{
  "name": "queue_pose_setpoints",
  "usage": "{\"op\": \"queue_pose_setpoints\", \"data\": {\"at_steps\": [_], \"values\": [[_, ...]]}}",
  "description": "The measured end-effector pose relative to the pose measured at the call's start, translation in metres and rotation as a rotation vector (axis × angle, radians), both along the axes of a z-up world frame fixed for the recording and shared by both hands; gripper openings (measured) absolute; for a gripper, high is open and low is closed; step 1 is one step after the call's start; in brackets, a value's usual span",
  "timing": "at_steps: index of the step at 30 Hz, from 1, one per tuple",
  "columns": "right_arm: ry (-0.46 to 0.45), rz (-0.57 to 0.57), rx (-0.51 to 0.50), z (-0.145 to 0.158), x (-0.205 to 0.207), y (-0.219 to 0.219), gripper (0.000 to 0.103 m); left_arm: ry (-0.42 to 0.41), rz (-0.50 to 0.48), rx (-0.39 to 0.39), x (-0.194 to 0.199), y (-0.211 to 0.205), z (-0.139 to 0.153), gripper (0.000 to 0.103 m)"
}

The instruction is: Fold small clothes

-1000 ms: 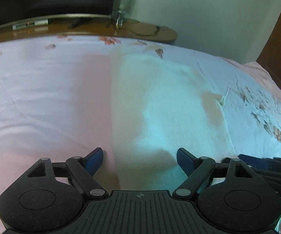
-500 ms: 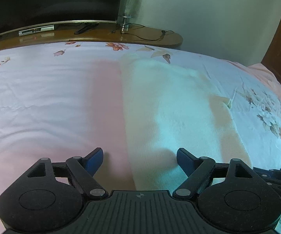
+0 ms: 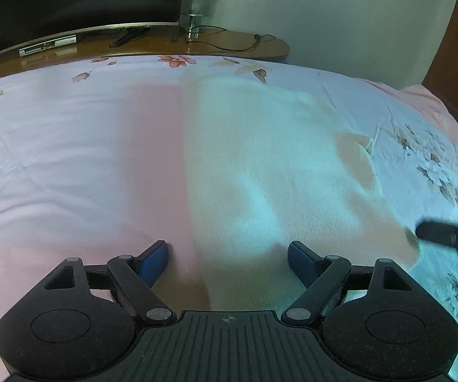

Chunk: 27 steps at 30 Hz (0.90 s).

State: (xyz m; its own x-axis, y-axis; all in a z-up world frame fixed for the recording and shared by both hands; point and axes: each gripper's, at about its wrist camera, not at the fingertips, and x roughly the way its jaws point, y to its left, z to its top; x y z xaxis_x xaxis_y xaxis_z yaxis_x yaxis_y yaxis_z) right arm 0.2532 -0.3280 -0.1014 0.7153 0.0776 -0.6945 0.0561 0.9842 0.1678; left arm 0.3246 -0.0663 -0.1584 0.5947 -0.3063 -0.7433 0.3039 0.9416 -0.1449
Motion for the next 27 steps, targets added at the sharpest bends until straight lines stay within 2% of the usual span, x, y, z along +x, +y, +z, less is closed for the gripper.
{"op": "queue_pose_setpoints", "data": {"at_steps": [4, 8, 12, 16, 20, 23, 27], "values": [[-0.012, 0.034, -0.027, 0.001, 0.019, 0.013, 0.017, -0.003, 0.008, 0.004, -0.004, 0.000, 0.000, 0.082], [0.083, 0.079, -0.083, -0.024, 0.025, 0.024, 0.019, 0.001, 0.010, 0.007, -0.004, 0.000, 0.000, 0.082], [0.081, 0.087, -0.094, -0.024, 0.019, 0.024, 0.019, 0.013, 0.013, 0.004, -0.004, 0.002, 0.004, 0.082], [0.073, 0.074, -0.045, -0.013, 0.020, 0.019, 0.032, 0.020, 0.039, -0.029, 0.001, 0.009, 0.013, 0.082], [0.028, 0.052, -0.028, -0.002, 0.017, 0.016, 0.035, -0.013, 0.068, -0.057, 0.005, 0.018, 0.027, 0.082], [0.024, 0.043, -0.001, 0.002, 0.024, 0.012, 0.046, -0.010, 0.096, -0.068, 0.016, 0.024, 0.032, 0.082], [0.032, 0.001, 0.043, 0.001, 0.034, 0.005, 0.049, 0.003, 0.128, -0.080, 0.025, 0.029, 0.032, 0.082]]}}
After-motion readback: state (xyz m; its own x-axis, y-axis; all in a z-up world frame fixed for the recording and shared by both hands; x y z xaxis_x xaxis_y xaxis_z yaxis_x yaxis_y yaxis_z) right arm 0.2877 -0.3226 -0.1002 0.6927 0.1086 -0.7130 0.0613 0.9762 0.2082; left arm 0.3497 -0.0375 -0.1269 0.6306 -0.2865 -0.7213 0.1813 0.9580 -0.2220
